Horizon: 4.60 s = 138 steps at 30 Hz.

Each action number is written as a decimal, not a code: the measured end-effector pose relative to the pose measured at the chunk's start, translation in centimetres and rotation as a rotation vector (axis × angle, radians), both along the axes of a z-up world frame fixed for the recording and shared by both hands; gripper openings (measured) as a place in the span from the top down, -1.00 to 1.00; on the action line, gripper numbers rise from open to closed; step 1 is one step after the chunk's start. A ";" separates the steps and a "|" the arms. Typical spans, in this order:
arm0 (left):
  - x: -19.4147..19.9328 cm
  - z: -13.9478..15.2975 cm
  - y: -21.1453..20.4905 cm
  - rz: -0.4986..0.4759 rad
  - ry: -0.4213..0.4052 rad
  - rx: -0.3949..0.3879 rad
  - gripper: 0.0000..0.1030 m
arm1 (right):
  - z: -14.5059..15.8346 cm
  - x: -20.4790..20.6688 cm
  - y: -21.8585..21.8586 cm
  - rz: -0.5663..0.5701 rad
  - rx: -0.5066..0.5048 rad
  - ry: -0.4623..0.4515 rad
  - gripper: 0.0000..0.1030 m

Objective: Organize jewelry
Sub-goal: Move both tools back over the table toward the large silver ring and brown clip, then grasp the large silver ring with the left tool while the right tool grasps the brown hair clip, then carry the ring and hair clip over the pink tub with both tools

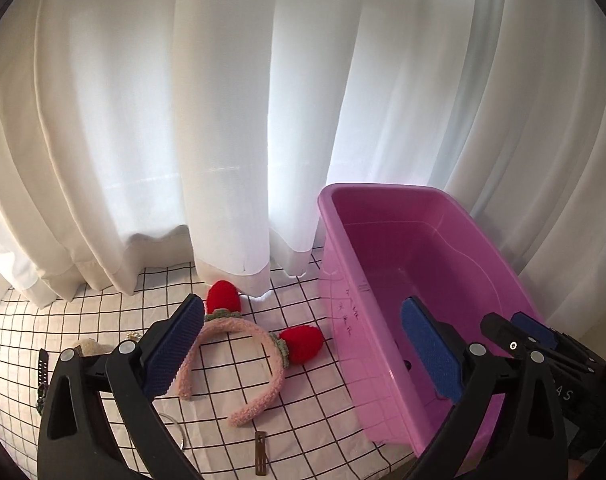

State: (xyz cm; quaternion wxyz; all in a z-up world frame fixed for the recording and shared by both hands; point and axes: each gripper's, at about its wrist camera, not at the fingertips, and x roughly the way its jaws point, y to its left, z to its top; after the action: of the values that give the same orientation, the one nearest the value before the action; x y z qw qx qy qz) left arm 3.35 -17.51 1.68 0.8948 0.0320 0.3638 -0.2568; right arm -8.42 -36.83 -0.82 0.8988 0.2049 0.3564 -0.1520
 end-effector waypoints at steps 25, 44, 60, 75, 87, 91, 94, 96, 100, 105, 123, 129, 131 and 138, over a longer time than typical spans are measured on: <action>0.4 -12.0 20.5 0.255 0.185 0.119 -0.88 | -7.8 3.8 19.0 0.330 0.025 0.193 -0.36; 1.6 -20.1 16.4 0.159 0.271 0.155 -0.88 | -17.6 4.7 18.2 0.191 0.065 0.338 -0.35; 2.6 -22.5 14.6 0.142 0.290 0.191 -0.88 | -19.5 6.0 17.8 0.164 0.031 0.375 -0.35; 3.0 -23.9 13.7 0.148 0.270 0.260 -0.90 | -19.7 6.4 17.9 0.161 -0.001 0.388 -0.35; 2.7 -24.0 13.8 0.160 0.254 0.259 -0.89 | -20.1 6.6 19.2 0.195 -0.115 0.405 -0.35; 2.4 -24.0 14.0 0.151 0.237 0.253 -0.89 | -20.2 6.5 19.3 0.207 -0.117 0.398 -0.33; 2.4 -23.9 14.0 0.148 0.250 0.257 -0.89 | -20.1 6.4 19.2 0.215 -0.113 0.394 -0.29; 2.5 -23.9 14.0 0.147 0.262 0.260 -0.88 | -20.0 6.2 19.3 0.217 -0.116 0.390 -0.15; 2.5 -23.8 14.0 0.140 0.264 0.263 -0.84 | -19.9 6.2 19.5 0.222 -0.120 0.387 0.08; 1.8 -23.5 13.7 0.106 0.246 0.257 -0.55 | -19.8 6.2 19.7 0.234 -0.127 0.381 0.58; 1.3 -21.5 14.7 0.102 0.230 0.215 -0.38 | -19.2 5.4 19.2 0.233 -0.075 0.359 0.75; 1.4 -19.9 15.0 0.103 0.210 0.207 -0.38 | -17.9 5.0 19.5 0.242 -0.076 0.338 0.75; 1.3 -19.4 15.0 0.106 0.202 0.205 -0.38 | -17.2 4.9 19.5 0.243 -0.077 0.327 0.75; 1.2 -16.7 15.1 0.102 0.162 0.181 -0.38 | -13.8 4.8 19.7 0.254 -0.092 0.272 0.75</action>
State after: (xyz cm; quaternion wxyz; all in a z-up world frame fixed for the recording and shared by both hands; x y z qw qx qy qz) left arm 4.57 -2.38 -15.00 0.8679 0.0731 0.4576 -0.1790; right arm -3.63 -17.17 -14.59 0.8627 0.0946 0.4904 -0.0798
